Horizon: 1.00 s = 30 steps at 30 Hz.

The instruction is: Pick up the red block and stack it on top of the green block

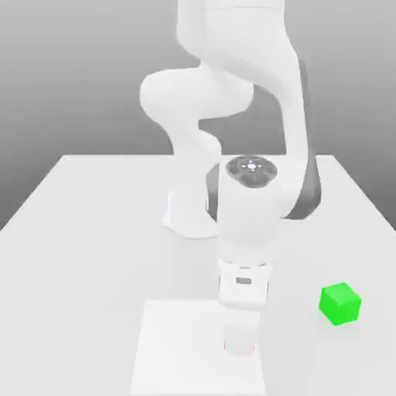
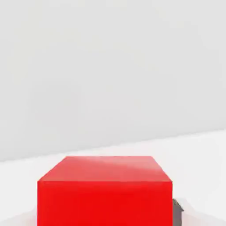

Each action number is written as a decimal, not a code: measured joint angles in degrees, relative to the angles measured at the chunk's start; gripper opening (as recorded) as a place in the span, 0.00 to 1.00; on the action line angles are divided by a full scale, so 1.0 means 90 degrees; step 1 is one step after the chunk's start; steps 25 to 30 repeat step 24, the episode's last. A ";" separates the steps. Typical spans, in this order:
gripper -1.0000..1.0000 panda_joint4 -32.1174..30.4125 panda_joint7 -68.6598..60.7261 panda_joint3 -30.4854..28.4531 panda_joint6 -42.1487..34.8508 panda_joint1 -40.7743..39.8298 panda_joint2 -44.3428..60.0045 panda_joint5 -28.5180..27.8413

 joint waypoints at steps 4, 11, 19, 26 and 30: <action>0.00 -0.0110 0.0381 -0.0254 -0.0577 0.0140 -0.0700 -0.0514; 0.00 -0.0068 0.1049 0.0289 -0.1351 0.1358 -0.1409 -0.0832; 0.00 0.0092 0.1470 0.0505 -0.1038 0.2631 -0.0954 -0.0811; 1.00 0.0109 0.1403 0.0519 -0.0627 0.2573 -0.0522 -0.0714; 1.00 0.0109 0.1403 0.0519 -0.0627 0.2573 -0.0522 -0.0714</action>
